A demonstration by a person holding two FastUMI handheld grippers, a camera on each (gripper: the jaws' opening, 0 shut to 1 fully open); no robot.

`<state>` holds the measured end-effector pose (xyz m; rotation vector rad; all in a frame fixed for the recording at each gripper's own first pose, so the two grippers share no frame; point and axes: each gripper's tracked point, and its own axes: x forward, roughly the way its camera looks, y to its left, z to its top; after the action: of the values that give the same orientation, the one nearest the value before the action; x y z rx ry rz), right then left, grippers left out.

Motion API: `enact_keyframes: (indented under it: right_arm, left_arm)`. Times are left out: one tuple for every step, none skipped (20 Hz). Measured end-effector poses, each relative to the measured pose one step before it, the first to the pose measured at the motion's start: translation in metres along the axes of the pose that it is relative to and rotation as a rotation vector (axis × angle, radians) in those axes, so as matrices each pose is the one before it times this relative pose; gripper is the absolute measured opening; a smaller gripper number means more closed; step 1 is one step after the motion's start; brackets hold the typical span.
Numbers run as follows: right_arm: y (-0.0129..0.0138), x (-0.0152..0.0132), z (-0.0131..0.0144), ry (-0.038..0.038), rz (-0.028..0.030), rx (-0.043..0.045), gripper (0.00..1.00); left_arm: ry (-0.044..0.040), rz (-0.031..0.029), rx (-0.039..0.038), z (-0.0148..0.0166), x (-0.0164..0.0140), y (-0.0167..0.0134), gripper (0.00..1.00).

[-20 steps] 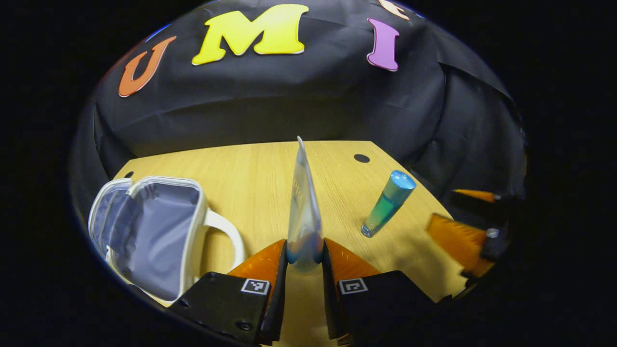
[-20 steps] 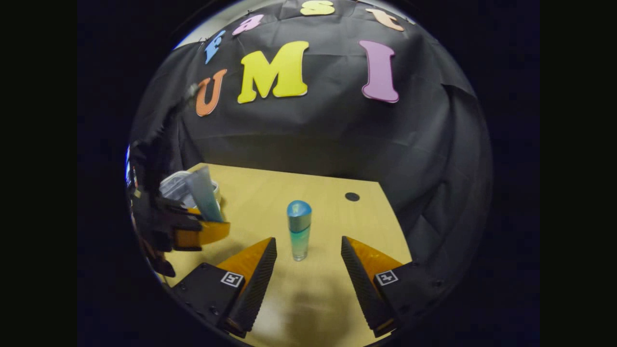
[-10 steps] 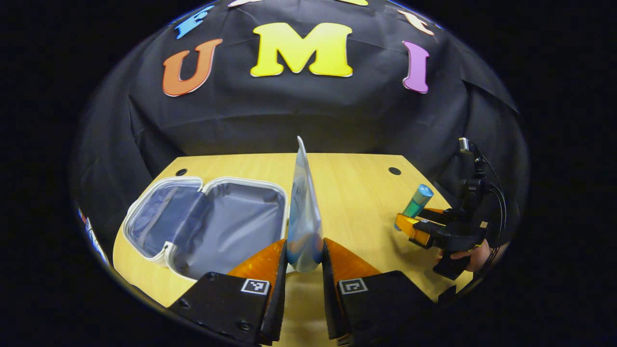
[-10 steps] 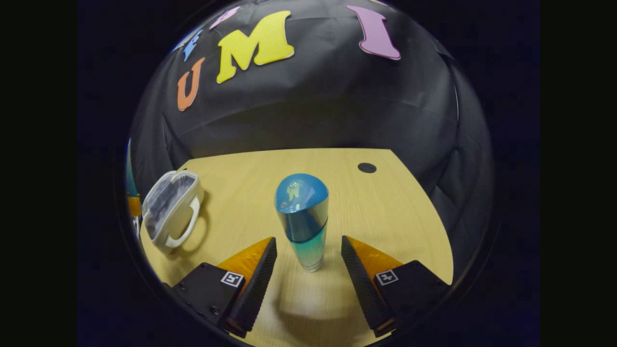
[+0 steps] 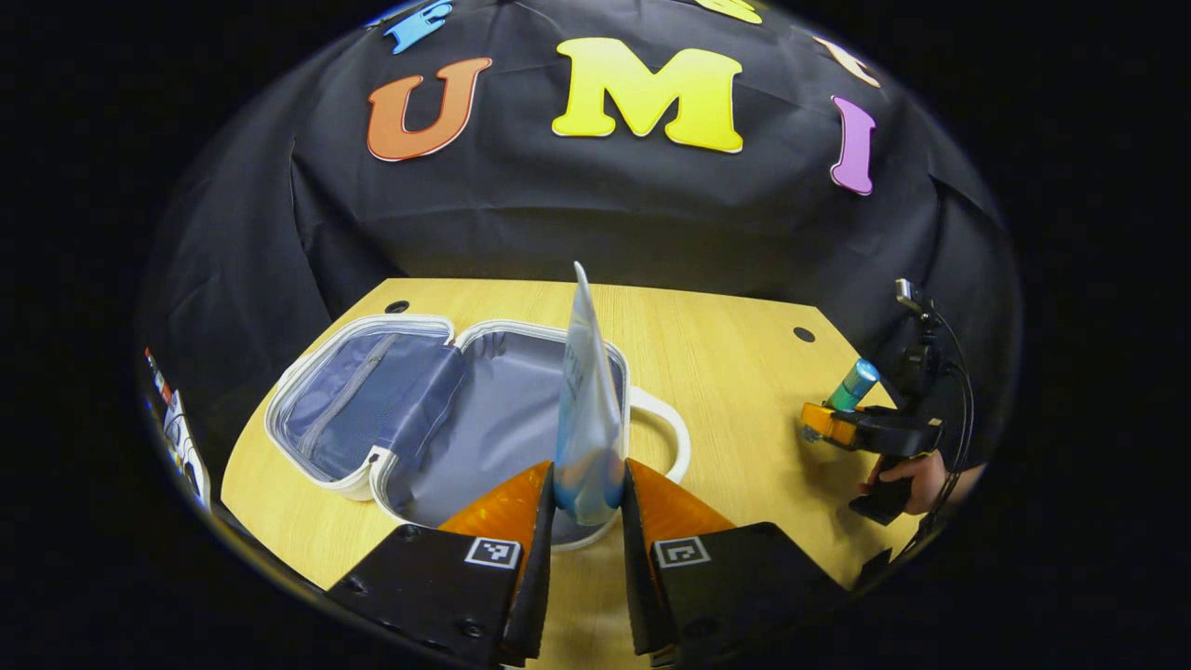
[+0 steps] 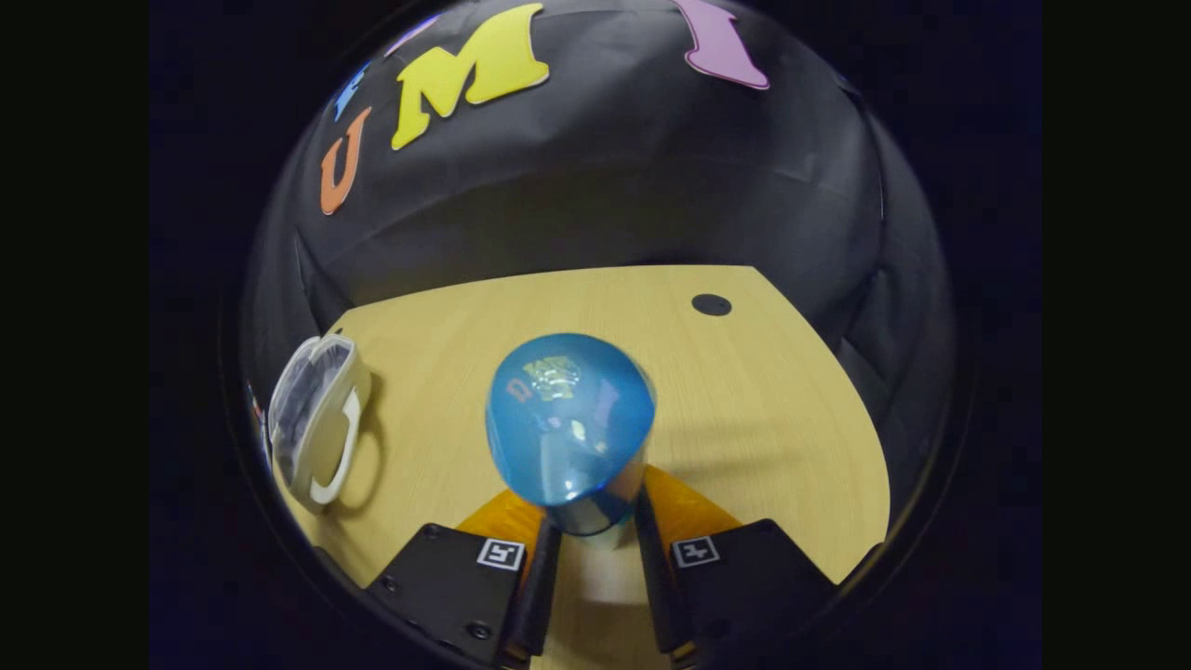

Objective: First open the suitcase, pack the skin care products into it, and then close the suitcase.

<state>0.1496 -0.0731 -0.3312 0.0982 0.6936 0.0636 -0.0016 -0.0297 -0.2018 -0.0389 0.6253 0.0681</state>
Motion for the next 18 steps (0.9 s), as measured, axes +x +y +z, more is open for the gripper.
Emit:
enact_keyframes:
  right_arm:
    - [-0.00103, -0.00012, -0.0006, 0.01457, -0.00606, 0.00506, 0.39]
    - [0.00067, -0.00277, -0.00136, 0.01627, -0.00297, 0.00889, 0.36]
    - [0.00292, -0.0077, -0.00004, 0.00719, 0.00626, 0.0079, 0.35]
    - [0.0033, -0.00895, 0.00153, -0.0004, 0.00818, -0.00026, 0.33]
    - [0.00405, -0.01204, 0.00146, -0.0046, 0.0114, -0.00357, 0.33]
    - [0.00464, -0.01266, 0.00309, -0.00539, 0.01053, -0.0015, 0.33]
    - [0.00414, -0.01401, 0.00217, -0.00457, 0.0098, 0.00003, 0.33]
    - [0.00388, -0.01425, 0.00242, -0.00336, 0.0085, 0.00039, 0.33]
    - [0.0036, -0.01462, 0.00213, -0.00608, 0.00594, -0.0006, 0.33]
    - [0.00382, -0.01365, 0.00253, -0.0033, 0.00891, -0.00272, 0.33]
    - [0.00439, -0.01387, 0.00168, -0.00289, 0.00801, -0.0037, 0.33]
    - [0.00315, -0.0121, 0.00216, -0.00032, 0.00697, -0.00267, 0.33]
    - [0.0028, -0.01103, 0.00103, 0.00306, 0.00904, 0.0027, 0.33]
    - [0.00221, -0.01022, 0.00215, 0.00102, 0.00648, 0.01316, 0.33]
    - [0.00312, -0.00862, 0.00185, 0.00281, 0.01201, 0.02013, 0.33]
    - [0.00493, -0.00761, 0.00198, 0.00408, 0.02006, 0.02406, 0.33]
    - [0.00646, -0.00676, 0.00316, -0.00267, 0.02354, 0.02119, 0.33]
    - [0.00625, -0.00589, 0.00406, -0.00642, 0.01951, 0.01148, 0.33]
  left_arm:
    - [-0.00016, 0.00007, -0.00325, -0.00026, 0.00209, 0.00528, 0.38]
    - [0.00461, 0.00383, 0.00465, -0.00055, 0.00232, 0.00722, 0.38]
    - [0.00081, 0.00287, 0.0099, 0.00123, 0.00263, 0.00784, 0.38]
    - [0.00333, 0.00283, 0.01515, 0.0006, 0.00342, 0.00792, 0.38]
    - [0.00343, 0.00602, 0.01852, 0.00008, 0.00477, 0.00917, 0.38]
    - [0.00613, 0.0083, 0.01844, -0.00148, 0.00601, 0.00913, 0.38]
    - [0.0165, 0.01573, 0.01557, -0.00455, 0.00652, 0.01082, 0.38]
    - [0.01719, 0.01689, 0.01046, -0.00434, 0.0082, 0.01101, 0.38]
    - [0.0245, 0.02486, 0.00857, -0.00612, 0.00952, 0.01115, 0.38]
    - [0.02525, 0.02901, 0.00108, -0.00649, 0.00877, 0.0104, 0.38]
    - [0.02584, 0.03995, 0.00772, -0.00529, 0.00806, 0.01182, 0.38]
    - [0.02702, 0.03778, 0.01031, -0.00526, 0.00862, 0.00962, 0.38]
    - [0.02641, 0.03161, 0.00645, -0.00455, 0.00763, 0.00768, 0.38]
    - [0.03188, 0.03053, 0.00634, -0.00563, 0.00659, 0.00586, 0.38]
    - [0.04613, 0.03934, 0.01211, -0.00725, 0.00688, 0.00711, 0.38]
    - [0.0602, 0.03683, 0.01791, -0.0087, 0.00605, 0.00579, 0.38]
    - [0.04986, 0.01371, -0.00007, -0.00922, 0.00514, -0.00054, 0.38]
    - [0.04262, 0.01848, 0.00134, -0.00547, 0.00303, -0.00126, 0.38]
